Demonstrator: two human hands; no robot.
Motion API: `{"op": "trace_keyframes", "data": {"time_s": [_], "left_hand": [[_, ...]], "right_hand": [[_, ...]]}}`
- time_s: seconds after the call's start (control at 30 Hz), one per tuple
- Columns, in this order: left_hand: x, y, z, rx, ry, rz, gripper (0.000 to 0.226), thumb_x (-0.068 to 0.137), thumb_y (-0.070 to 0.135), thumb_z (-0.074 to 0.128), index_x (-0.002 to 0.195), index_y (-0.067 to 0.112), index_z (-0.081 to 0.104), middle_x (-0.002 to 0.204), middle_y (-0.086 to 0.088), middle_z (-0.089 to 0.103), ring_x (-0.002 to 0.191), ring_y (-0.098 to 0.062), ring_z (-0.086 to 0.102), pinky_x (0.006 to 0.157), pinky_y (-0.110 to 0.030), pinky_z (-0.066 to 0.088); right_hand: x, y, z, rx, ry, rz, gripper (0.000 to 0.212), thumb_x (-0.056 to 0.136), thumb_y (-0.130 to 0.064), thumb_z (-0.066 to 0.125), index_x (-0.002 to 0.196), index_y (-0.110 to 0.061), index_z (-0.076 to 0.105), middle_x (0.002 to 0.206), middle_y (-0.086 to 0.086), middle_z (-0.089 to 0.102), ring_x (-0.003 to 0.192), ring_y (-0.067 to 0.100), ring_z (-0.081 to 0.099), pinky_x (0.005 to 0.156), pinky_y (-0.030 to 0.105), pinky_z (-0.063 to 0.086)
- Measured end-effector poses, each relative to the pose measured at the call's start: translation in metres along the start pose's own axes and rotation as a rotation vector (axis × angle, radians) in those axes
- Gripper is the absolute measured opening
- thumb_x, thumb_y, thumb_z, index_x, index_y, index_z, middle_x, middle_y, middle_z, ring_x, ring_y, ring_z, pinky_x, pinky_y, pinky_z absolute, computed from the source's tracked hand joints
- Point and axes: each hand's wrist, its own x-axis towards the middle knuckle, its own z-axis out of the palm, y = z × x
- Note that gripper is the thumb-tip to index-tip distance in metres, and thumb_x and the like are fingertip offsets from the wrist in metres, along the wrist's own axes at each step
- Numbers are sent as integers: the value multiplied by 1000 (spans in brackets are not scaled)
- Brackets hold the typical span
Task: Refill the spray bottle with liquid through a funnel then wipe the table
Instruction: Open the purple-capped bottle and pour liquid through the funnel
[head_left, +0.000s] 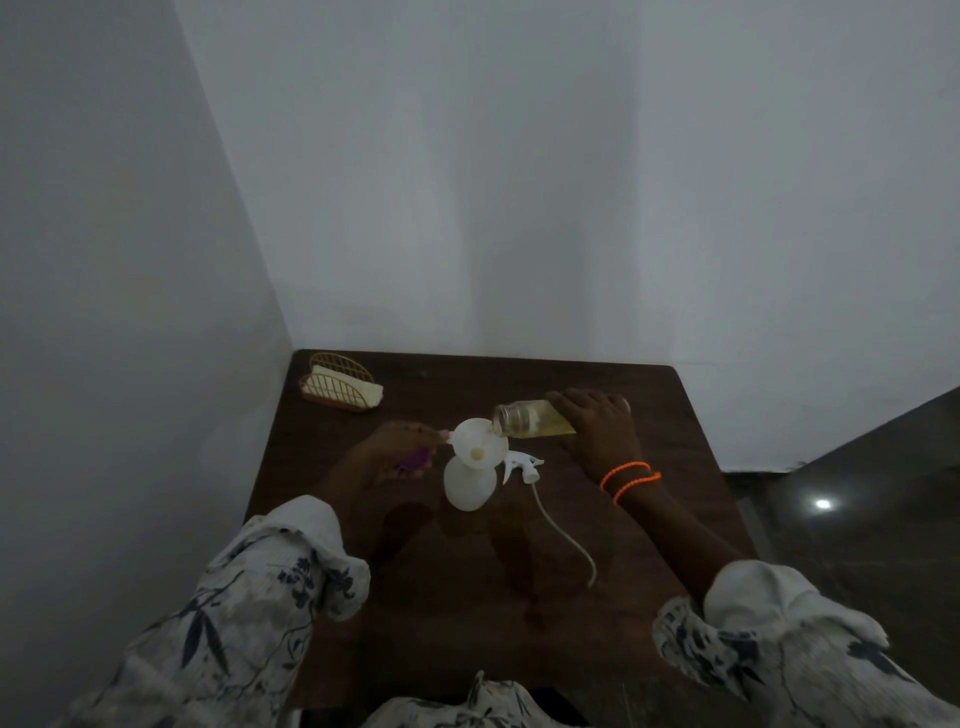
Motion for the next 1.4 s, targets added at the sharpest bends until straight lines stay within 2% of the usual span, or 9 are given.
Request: {"op": "trace_keyframes", "data": {"time_s": [0.07, 0.17, 0.23, 0.5, 0.63, 0.73, 0.87, 1.0, 1.4], "left_hand": [[-2, 2, -1, 26, 0, -5, 31, 92, 38, 75, 114, 17, 71, 112, -12, 72, 101, -28, 70, 83, -39, 60], [-6, 6, -1, 86, 5, 6, 27, 93, 41, 73, 111, 20, 70, 106, -9, 72, 84, -20, 68, 56, -24, 53], [-8, 8, 0, 103, 14, 10, 26, 94, 40, 72, 111, 20, 69, 103, -8, 71, 79, -18, 67, 52, -22, 49], [-6, 7, -2, 121, 14, 26, 32, 94, 39, 72, 115, 15, 71, 108, -12, 72, 82, -21, 67, 59, -26, 52], [-6, 6, -1, 122, 8, 21, 31, 94, 38, 73, 115, 16, 72, 107, -12, 73, 77, -19, 67, 50, -22, 51], [-2, 3, -4, 79, 5, 16, 34, 91, 39, 76, 116, 15, 73, 109, -12, 73, 93, -28, 73, 68, -33, 62], [-5, 4, -3, 116, 13, 18, 32, 93, 40, 73, 114, 15, 71, 106, -11, 73, 79, -20, 68, 52, -24, 50], [-3, 3, -2, 72, 11, 15, 34, 92, 37, 75, 116, 14, 72, 112, -14, 72, 85, -22, 68, 60, -27, 54], [-2, 2, -1, 23, 7, 11, 31, 91, 35, 77, 114, 16, 72, 113, -14, 71, 87, -23, 68, 62, -28, 55]], "right_hand": [[0, 0, 0, -2, 4, -5, 66, 67, -14, 84, 129, -22, 63, 123, 6, 68, 111, 31, 64, 89, 49, 47], [0, 0, 0, -4, 2, -4, 68, 66, -14, 83, 130, -22, 63, 123, 5, 68, 112, 30, 63, 89, 47, 47], [0, 0, 2, -4, 7, -1, 68, 66, -13, 84, 130, -23, 63, 123, 3, 68, 112, 29, 63, 89, 47, 47], [-1, 3, 4, -9, 36, -21, 65, 67, -17, 85, 128, -21, 64, 121, 4, 68, 111, 29, 64, 90, 47, 47], [-2, 3, 4, -12, 42, -20, 65, 67, -15, 84, 128, -21, 64, 122, 4, 68, 111, 29, 63, 90, 47, 47], [-3, 3, 4, -6, 51, -23, 64, 67, -13, 84, 128, -20, 64, 121, 6, 69, 110, 30, 64, 90, 48, 48], [-4, 5, 6, -15, 54, -37, 64, 69, -14, 85, 128, -20, 63, 121, 7, 69, 111, 30, 64, 91, 48, 48], [-4, 5, 5, -19, 72, -42, 63, 67, -13, 86, 126, -20, 65, 117, 8, 70, 107, 31, 66, 89, 47, 50], [-3, 5, 3, -26, 56, -27, 64, 69, -14, 84, 129, -22, 63, 121, 4, 68, 111, 28, 63, 91, 45, 48]]}}
